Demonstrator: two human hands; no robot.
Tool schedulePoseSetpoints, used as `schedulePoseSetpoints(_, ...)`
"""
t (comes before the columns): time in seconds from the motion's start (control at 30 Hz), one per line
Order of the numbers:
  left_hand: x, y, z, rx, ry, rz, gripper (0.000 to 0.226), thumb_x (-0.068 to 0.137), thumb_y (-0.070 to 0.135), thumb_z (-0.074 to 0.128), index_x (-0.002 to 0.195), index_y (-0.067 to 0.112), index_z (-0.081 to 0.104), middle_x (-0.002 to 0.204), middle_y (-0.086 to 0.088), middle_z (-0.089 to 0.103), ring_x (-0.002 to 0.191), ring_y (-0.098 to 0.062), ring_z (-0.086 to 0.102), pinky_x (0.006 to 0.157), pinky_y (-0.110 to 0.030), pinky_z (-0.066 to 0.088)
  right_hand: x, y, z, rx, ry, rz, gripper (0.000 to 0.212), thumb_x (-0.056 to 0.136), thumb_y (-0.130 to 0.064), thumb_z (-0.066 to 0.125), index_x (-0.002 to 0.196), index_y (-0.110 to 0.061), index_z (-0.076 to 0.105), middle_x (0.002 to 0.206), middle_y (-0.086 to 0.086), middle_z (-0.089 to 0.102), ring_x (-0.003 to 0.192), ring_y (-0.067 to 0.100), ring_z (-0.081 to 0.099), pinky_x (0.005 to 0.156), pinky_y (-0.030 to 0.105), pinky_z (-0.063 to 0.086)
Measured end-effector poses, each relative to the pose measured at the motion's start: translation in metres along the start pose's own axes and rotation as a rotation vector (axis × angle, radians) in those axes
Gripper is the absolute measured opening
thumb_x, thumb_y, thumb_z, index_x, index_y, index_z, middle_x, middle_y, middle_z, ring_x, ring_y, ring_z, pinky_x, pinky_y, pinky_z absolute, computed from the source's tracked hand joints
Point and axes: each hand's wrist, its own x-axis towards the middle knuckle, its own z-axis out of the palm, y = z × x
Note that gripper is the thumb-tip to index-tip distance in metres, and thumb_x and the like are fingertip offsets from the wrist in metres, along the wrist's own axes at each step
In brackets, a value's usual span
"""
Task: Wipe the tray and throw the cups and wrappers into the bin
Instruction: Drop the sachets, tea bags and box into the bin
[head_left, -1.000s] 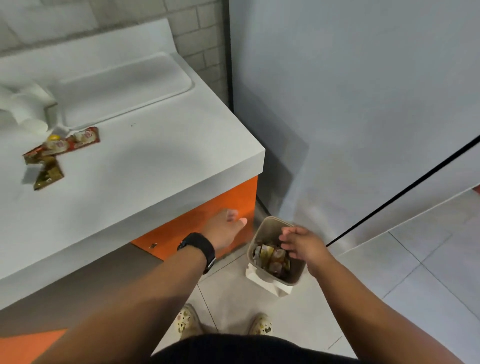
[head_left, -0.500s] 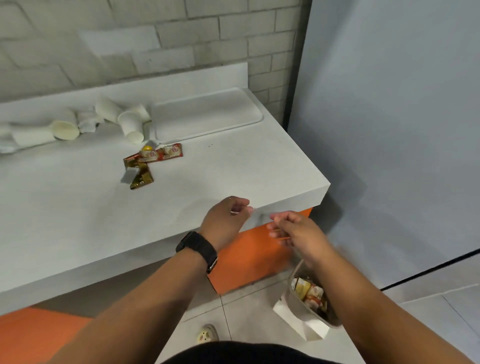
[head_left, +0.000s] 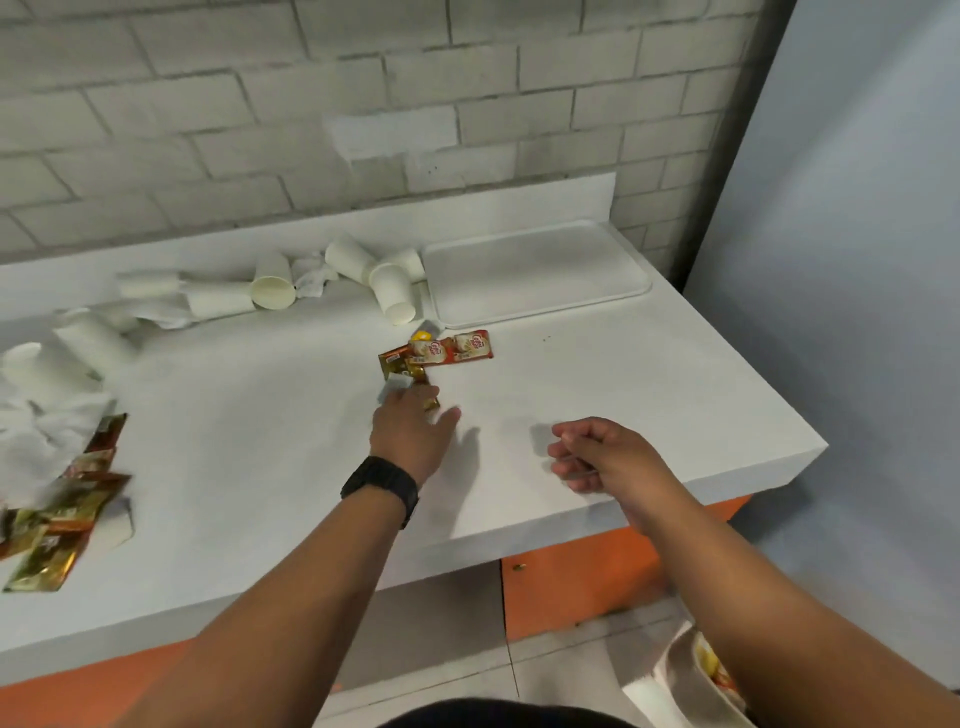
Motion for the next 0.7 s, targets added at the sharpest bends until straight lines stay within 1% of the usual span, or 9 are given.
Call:
schedulePoseSetpoints(0.07, 0.018, -0.014, -0.007, 0.15, -0.006, -0.033, 0.056, 0.082, 0.049, 0.06, 0.132, 0.024, 0.052, 0.138, -0.009, 0.045, 0.123, -0.03, 0.046, 0.102, -0.038, 0.04, 0.01, -0.005, 0.013, -0.018, -0.004, 0.005, 0.014, 0.097, -0.013, 0.053, 0.105, -0.011, 0.064, 0.093, 0.01, 0.068, 0.071, 0.016, 0.063, 0.061, 0.026, 0.048)
schedulePoseSetpoints(0.13, 0.032, -0.025, -0.011, 0.225, -0.071, -0.037, 0.069, 0.079, 0.054, 0.062, 0.139, 0.026, 0.043, 0.144, -0.008, 0.037, 0.128, -0.031, 0.042, 0.103, -0.04, 0.039, 0.02, -0.006, 0.025, -0.026, -0.01, 0.002, 0.014, 0.097, -0.013, 0.052, 0.104, -0.011, 0.064, 0.094, 0.01, 0.068, 0.072, 0.016, 0.063, 0.062, 0.025, 0.048)
schedulePoseSetpoints(0.23, 0.051, -0.037, -0.011, 0.274, -0.172, 0.04, 0.079, 0.078, 0.059, 0.061, 0.143, 0.025, 0.034, 0.15, -0.005, 0.03, 0.133, -0.029, 0.038, 0.107, -0.04, 0.037, 0.034, -0.006, 0.041, -0.047, -0.007, 0.004, 0.014, 0.097, -0.014, 0.053, 0.104, -0.013, 0.065, 0.096, 0.01, 0.069, 0.076, 0.017, 0.065, 0.063, 0.025, 0.051)
schedulePoseSetpoints(0.33, 0.063, -0.043, -0.013, 0.319, -0.253, 0.119, 0.073, 0.085, 0.06, 0.052, 0.145, 0.026, 0.031, 0.153, -0.002, 0.03, 0.134, -0.025, 0.039, 0.107, -0.039, 0.038, 0.048, -0.006, 0.051, -0.059, -0.004, 0.003, 0.014, 0.097, -0.015, 0.054, 0.102, -0.015, 0.066, 0.097, 0.009, 0.07, 0.08, 0.019, 0.066, 0.064, 0.025, 0.051)
schedulePoseSetpoints(0.43, 0.069, -0.046, -0.018, 0.435, -0.27, 0.21, 0.067, 0.089, 0.061, 0.043, 0.146, 0.027, 0.031, 0.154, 0.002, 0.03, 0.133, -0.021, 0.042, 0.102, -0.036, 0.041, 0.06, -0.008, 0.056, -0.09, 0.007, -0.009, 0.014, 0.096, -0.015, 0.055, 0.103, -0.016, 0.067, 0.099, 0.009, 0.071, 0.082, 0.019, 0.067, 0.069, 0.027, 0.051)
schedulePoseSetpoints(0.53, 0.07, -0.048, -0.021, 0.536, -0.269, 0.271, 0.062, 0.095, 0.058, 0.034, 0.147, 0.025, 0.029, 0.155, 0.002, 0.029, 0.13, -0.021, 0.045, 0.098, -0.036, 0.044, 0.078, -0.014, 0.066, -0.168, 0.032, -0.054, 0.015, 0.092, -0.015, 0.059, 0.105, -0.013, 0.068, 0.093, 0.004, 0.07, 0.078, 0.016, 0.063, 0.071, 0.026, 0.048)
schedulePoseSetpoints(0.6, 0.07, -0.047, -0.022, 0.591, -0.272, 0.298, 0.054, 0.1, 0.047, 0.03, 0.147, 0.021, 0.028, 0.154, -0.001, 0.03, 0.128, -0.023, 0.047, 0.095, -0.038, 0.045, 0.093, -0.021, 0.074, -0.325, 0.087, -0.12, 0.016, 0.089, -0.018, 0.063, 0.104, -0.016, 0.069, 0.09, -0.004, 0.068, 0.078, 0.012, 0.061, 0.072, 0.021, 0.045)
schedulePoseSetpoints(0.67, 0.072, -0.047, -0.023, 0.62, -0.278, 0.327, 0.05, 0.102, 0.039, 0.029, 0.147, 0.017, 0.026, 0.153, -0.005, 0.031, 0.125, -0.024, 0.049, 0.094, -0.038, 0.045, 0.112, -0.025, 0.083, -0.552, 0.114, -0.193, 0.017, 0.088, -0.023, 0.065, 0.105, -0.021, 0.069, 0.097, -0.007, 0.067, 0.09, 0.01, 0.062, 0.078, 0.021, 0.045)
schedulePoseSetpoints(0.7, 0.073, -0.048, -0.023, 0.633, -0.284, 0.343, 0.05, 0.102, 0.038, 0.029, 0.148, 0.016, 0.025, 0.153, -0.006, 0.031, 0.124, -0.025, 0.05, 0.093, -0.038, 0.046, 0.122, -0.027, 0.089, -0.631, 0.11, -0.228, 0.02, 0.088, -0.024, 0.066, 0.107, -0.022, 0.069, 0.104, -0.006, 0.065, 0.098, 0.011, 0.061, 0.085, 0.024, 0.046)
